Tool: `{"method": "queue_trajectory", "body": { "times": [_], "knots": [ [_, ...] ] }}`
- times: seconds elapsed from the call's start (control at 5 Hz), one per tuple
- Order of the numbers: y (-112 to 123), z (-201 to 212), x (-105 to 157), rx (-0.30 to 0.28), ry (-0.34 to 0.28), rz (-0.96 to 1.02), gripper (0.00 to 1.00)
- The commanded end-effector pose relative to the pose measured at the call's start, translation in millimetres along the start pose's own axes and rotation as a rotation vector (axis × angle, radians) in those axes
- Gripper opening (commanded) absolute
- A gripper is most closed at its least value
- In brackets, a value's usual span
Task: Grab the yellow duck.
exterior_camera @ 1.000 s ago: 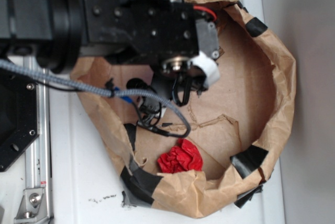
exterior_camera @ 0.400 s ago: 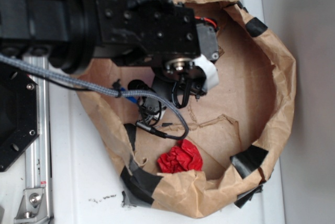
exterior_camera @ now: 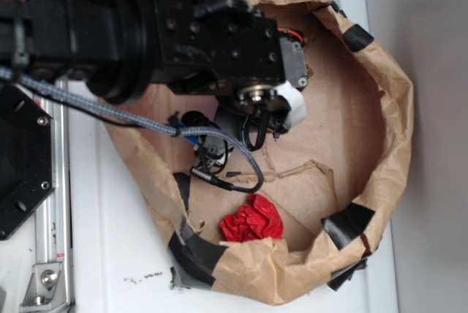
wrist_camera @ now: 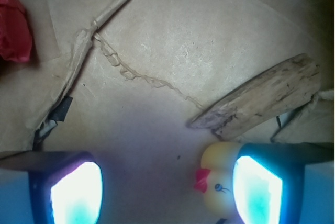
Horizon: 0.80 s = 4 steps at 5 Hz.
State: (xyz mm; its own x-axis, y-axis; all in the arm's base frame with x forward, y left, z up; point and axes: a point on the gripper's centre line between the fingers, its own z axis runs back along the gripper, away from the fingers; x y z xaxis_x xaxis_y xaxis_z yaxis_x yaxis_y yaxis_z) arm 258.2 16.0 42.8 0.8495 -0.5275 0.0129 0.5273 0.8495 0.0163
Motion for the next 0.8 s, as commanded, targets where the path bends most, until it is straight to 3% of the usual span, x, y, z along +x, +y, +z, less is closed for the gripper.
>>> {"method": "queue_trajectory", "body": {
  "times": [0.0, 0.2, 0.6],
  "knots": [
    [18, -11, -8, 0.007, 0.049, 0.039, 1.00],
    [23, -12, -15, 0.021, 0.070, 0.061, 1.00],
    [23, -2, -20, 0.061, 0.055, 0.071, 1.00]
  ]
}}
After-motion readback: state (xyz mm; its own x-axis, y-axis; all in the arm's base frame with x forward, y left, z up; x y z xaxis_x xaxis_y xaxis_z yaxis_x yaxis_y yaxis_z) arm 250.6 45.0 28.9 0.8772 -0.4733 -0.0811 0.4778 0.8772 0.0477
